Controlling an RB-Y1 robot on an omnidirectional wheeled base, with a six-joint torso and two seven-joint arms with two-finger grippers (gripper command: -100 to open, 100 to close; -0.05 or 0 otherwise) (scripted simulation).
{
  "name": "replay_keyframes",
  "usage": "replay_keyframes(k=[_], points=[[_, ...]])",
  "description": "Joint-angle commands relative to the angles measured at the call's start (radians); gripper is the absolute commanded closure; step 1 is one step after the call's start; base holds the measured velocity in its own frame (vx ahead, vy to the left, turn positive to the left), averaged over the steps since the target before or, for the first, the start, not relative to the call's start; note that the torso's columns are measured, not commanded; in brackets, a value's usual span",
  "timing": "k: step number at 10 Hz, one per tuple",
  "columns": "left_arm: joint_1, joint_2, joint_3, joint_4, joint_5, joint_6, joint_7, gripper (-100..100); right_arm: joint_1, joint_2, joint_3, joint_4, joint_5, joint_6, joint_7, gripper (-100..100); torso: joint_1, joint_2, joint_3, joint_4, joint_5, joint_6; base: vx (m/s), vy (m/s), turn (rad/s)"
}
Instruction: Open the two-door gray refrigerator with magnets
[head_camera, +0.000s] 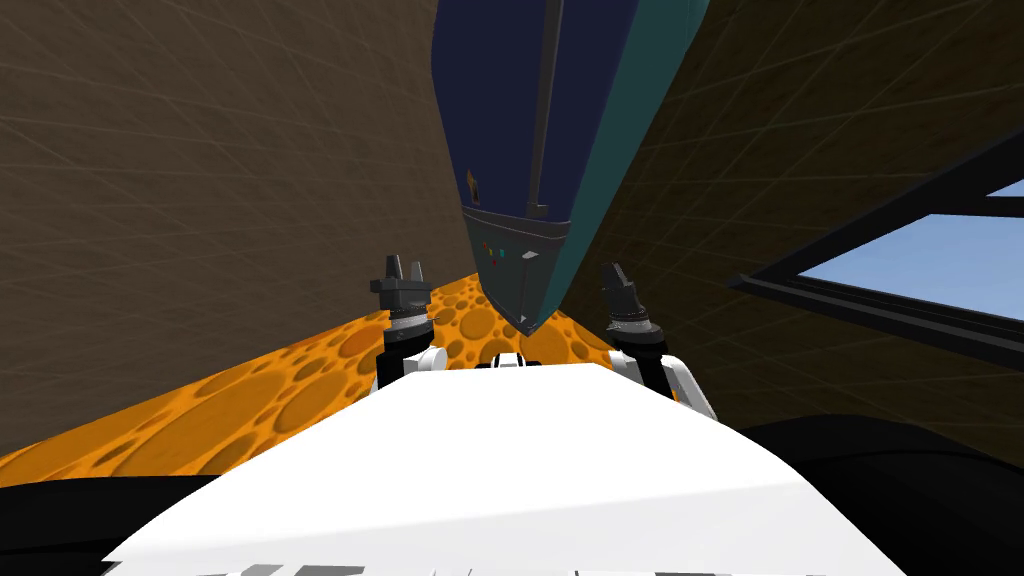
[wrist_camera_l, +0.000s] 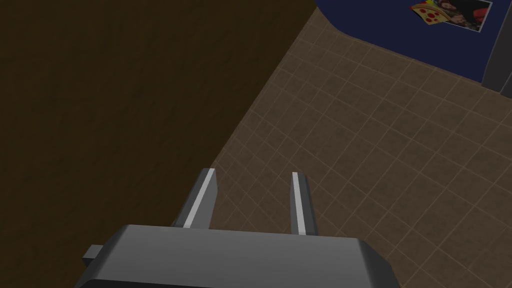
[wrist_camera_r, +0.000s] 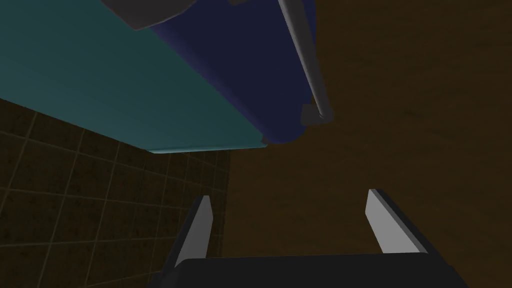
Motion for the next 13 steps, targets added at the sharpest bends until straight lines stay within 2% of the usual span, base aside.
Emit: replay_keyframes(k=[1, 7, 13], points=[[0.000, 0.000, 0.000, 0.000, 0.000, 0.000, 0.000, 0, 0.003, -0.020, -0.063, -0.023, 0.055, -0.011, 0.059, -100, 0.002, -0.001, -0.001, 0.000, 0.000, 0.000, 0.158, 0.071, -0.073], [0.000, 0.000, 0.000, 0.000, 0.000, 0.000, 0.000, 0, 0.013, -0.078, -0.214, -0.050, 0.191, -0.037, 0.199, -100, 0.000, 0.000, 0.000, 0.000, 0.000, 0.000, 0.149, 0.072, -0.082], [0.000, 0.000, 0.000, 0.000, 0.000, 0.000, 0.000, 0, 0.026, -0.172, -0.374, -0.051, 0.335, -0.066, 0.347, -100, -0.001, 0.000, 0.000, 0.000, 0.000, 0.000, 0.150, 0.083, -0.093]])
